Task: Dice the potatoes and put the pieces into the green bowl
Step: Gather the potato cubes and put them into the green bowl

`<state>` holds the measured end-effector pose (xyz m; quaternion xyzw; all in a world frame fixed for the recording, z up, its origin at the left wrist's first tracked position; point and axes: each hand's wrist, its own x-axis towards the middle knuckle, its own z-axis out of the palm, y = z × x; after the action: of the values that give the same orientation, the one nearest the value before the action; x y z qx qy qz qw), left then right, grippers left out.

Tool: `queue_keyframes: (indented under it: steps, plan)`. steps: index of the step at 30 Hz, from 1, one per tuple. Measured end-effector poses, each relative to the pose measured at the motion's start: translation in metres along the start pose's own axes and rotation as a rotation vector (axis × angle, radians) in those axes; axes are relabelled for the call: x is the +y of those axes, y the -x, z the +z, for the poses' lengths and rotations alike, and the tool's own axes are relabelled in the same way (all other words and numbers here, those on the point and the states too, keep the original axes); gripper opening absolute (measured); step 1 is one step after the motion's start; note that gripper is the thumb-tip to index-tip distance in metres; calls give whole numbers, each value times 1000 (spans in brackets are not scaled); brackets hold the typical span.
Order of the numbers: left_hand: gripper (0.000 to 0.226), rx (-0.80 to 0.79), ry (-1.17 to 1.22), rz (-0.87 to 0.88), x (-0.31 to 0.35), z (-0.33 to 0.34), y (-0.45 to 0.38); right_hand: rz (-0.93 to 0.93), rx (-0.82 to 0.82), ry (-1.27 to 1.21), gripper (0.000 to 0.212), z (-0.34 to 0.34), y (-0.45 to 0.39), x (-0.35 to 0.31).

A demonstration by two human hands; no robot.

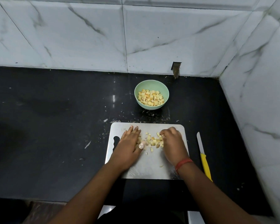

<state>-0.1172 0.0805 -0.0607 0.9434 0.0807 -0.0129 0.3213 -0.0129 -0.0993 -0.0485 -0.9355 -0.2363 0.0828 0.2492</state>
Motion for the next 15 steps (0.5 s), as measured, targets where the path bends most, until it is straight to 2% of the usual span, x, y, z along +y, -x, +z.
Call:
queue_keyframes:
  steps: [2,4,5,7,9,11,13,15]
  plan:
    - [81,-58,-106,54,-2,6,-2,-139,-98,20,41,2,1,-9]
    - [88,-95,-215,102,-6,8,-2,-182,-97,-3,33,-6,4,-13]
    - [91,-112,-262,122,-8,8,-2,-176,-82,15,38,-13,7,-12]
    - [96,-132,-316,150,-11,7,-1,-132,-138,116,67,-28,15,-7]
    - [97,-122,-322,160,-12,8,-2,-72,-267,213,99,-37,24,-4]
    - [93,-47,-303,175,-12,10,-1,-57,-394,266,118,-37,31,-2]
    - [82,41,-278,192,-12,14,0,-70,-443,254,120,-30,31,-1]
    - [73,72,-274,185,-13,17,-1,-65,-405,163,105,-21,24,-3]
